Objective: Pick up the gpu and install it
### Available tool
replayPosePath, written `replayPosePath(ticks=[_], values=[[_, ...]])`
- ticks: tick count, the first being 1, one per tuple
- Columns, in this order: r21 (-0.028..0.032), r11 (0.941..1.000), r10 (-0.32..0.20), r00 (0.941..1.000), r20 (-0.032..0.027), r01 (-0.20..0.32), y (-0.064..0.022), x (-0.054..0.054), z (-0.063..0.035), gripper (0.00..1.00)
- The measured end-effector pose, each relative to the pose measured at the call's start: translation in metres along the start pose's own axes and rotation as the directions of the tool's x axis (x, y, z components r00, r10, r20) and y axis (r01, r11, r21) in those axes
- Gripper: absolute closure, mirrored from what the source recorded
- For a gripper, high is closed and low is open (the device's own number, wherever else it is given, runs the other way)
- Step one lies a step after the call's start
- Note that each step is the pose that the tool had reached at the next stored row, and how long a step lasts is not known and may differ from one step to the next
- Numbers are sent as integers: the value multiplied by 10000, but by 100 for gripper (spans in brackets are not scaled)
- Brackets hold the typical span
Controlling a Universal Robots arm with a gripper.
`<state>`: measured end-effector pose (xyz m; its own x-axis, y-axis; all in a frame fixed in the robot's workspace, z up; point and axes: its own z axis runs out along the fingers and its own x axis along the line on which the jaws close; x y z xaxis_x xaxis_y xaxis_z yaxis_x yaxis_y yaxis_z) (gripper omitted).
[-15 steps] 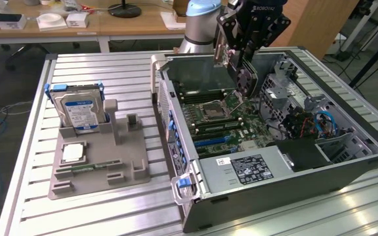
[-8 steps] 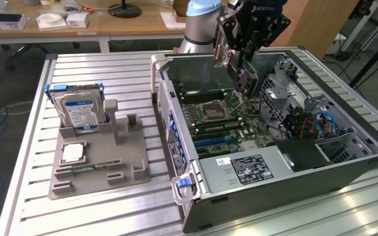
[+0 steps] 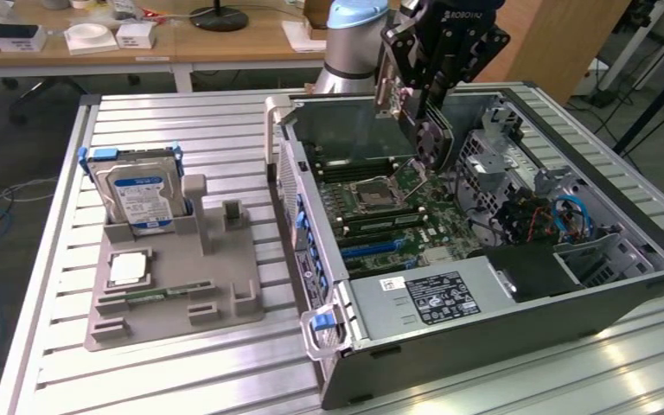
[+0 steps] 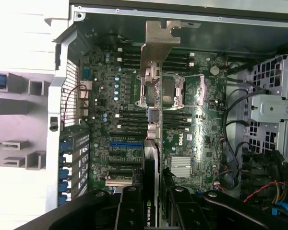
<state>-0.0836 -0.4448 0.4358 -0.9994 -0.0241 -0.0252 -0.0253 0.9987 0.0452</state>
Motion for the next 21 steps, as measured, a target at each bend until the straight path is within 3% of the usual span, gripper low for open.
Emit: replayPosePath(ticks=[21], values=[[-7, 9997, -252, 9997, -11, 252, 0, 0, 5, 74]])
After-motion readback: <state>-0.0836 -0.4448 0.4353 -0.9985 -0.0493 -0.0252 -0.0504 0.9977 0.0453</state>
